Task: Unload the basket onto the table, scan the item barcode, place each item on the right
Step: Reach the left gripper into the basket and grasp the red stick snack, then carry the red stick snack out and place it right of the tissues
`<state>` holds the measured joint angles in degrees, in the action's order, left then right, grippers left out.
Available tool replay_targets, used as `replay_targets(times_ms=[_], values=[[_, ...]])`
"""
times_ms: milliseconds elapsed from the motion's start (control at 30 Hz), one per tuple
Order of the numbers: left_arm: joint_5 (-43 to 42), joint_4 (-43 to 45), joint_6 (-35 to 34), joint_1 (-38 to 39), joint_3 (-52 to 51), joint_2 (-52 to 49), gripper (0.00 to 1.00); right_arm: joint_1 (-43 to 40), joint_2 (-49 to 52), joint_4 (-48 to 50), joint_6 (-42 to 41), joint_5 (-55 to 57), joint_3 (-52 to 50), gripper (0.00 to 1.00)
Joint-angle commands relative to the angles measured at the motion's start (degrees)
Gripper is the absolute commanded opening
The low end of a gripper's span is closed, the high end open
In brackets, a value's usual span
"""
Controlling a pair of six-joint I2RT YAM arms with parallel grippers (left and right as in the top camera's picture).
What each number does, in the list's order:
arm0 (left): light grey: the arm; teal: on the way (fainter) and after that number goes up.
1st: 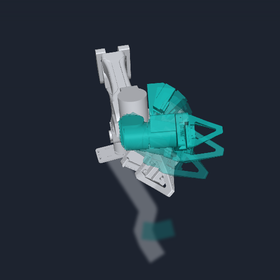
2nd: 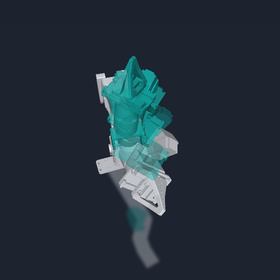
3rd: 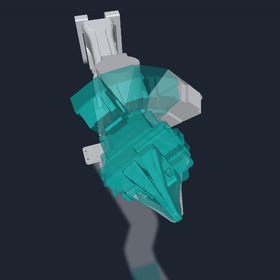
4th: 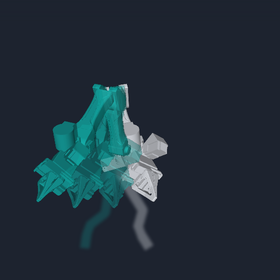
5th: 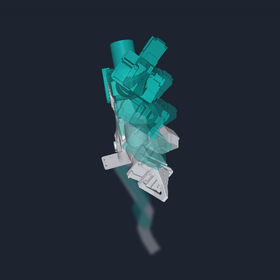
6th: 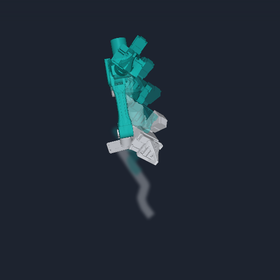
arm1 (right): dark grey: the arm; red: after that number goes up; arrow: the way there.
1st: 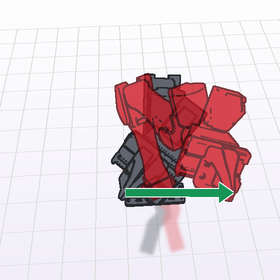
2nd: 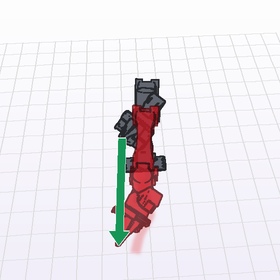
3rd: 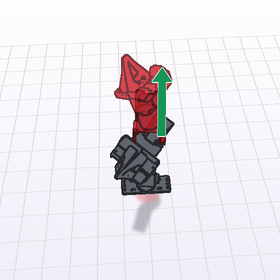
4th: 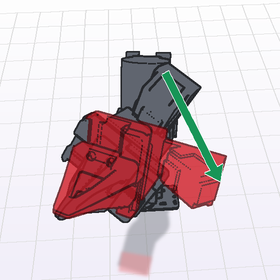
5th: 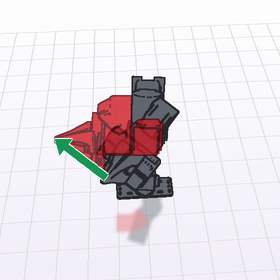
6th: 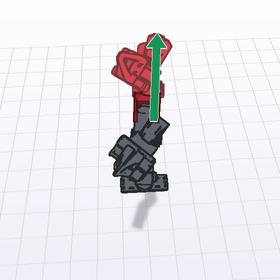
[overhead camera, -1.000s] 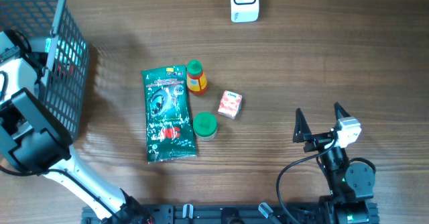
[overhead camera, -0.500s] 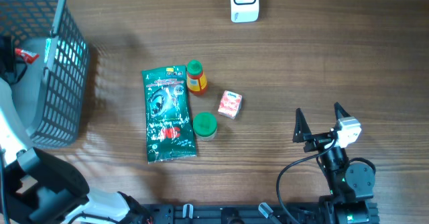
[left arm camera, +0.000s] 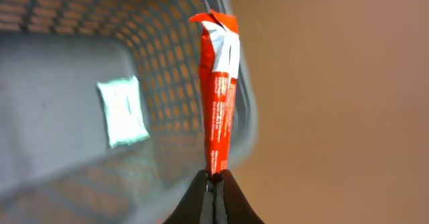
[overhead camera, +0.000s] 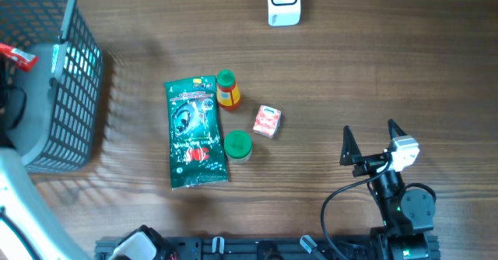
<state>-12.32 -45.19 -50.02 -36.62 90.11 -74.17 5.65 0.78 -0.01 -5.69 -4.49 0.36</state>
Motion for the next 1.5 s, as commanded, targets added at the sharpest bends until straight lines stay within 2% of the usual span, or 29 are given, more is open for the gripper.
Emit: replay_targets(times_ms=[0, 133, 367, 700, 967, 1233, 1467], values=[[-5.7, -5.4, 1.9, 3.8, 0.3, 5.1, 0.04, 0.1, -0.5, 0.2, 0.8, -0.5, -0.1, 1.00], [-5.6, -11.9, 7.1, 11.4, 0.2, 8.5, 0.04, 0.1, -0.5, 0.2, 0.9, -0.5, -0.1, 1.00], [-5.6, -18.4, 7.9, 26.9, 0.2, 9.6, 0.04, 0.1, -0.5, 0.2, 0.9, -0.5, -0.1, 1.00], [-0.4, -18.1, 7.6, 49.9, 0.2, 4.4, 0.04, 0.1, -0.5, 0.2, 0.8, -0.5, -0.1, 1.00], [0.4, -12.8, 7.6, 65.8, 0.2, -6.7, 0.04, 0.1, -0.5, 0.2, 0.9, -0.5, -0.1, 1.00], [1.9, -6.3, 6.1, 74.6, 0.2, -18.0, 0.04, 0.1, -0.5, 0.2, 0.8, -0.5, -0.1, 1.00], [4.3, -0.5, 3.9, 77.1, 0.2, -28.0, 0.04, 0.1, -0.5, 0.2, 0.9, -0.5, -0.1, 1.00]])
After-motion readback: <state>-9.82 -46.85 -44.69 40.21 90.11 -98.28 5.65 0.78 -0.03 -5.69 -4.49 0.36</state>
